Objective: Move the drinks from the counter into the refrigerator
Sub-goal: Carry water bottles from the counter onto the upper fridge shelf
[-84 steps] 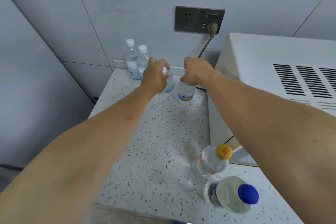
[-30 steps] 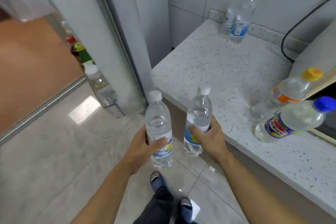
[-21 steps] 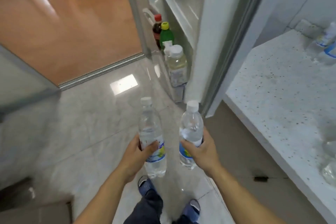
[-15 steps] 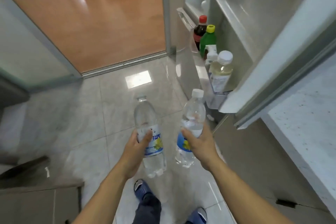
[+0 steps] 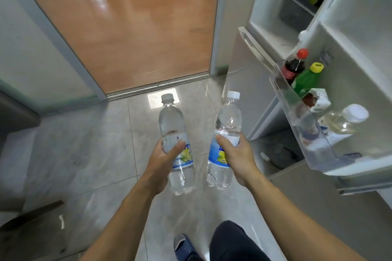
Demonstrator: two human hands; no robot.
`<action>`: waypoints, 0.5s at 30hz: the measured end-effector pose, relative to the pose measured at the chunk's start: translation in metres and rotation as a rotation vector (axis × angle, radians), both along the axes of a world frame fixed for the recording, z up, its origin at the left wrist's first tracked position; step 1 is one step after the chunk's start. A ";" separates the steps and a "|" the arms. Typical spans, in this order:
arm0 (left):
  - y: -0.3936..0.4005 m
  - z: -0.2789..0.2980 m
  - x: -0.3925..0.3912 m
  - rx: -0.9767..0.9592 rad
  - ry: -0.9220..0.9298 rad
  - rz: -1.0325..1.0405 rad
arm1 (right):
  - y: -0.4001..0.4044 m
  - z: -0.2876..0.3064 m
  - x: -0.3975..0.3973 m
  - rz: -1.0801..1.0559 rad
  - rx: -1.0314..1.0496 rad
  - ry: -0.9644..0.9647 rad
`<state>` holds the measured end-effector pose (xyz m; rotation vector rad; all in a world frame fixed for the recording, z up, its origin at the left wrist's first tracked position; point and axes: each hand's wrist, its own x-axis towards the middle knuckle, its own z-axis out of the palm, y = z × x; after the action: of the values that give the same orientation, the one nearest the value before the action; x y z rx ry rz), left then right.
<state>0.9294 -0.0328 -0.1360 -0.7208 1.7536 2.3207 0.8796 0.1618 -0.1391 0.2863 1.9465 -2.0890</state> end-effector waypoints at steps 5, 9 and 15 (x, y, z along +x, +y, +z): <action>-0.023 -0.006 -0.060 -0.042 0.041 -0.020 | -0.023 -0.010 -0.051 -0.021 0.026 -0.012; -0.037 -0.009 -0.116 -0.127 0.082 -0.044 | -0.035 -0.020 -0.102 -0.063 0.011 -0.007; -0.049 0.003 -0.216 -0.156 0.140 -0.093 | -0.042 -0.022 -0.197 -0.139 -0.027 -0.026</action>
<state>0.7132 -0.0819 -0.1328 -0.4966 2.0010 2.2417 0.6831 0.1199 -0.1616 0.4538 1.9326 -2.1834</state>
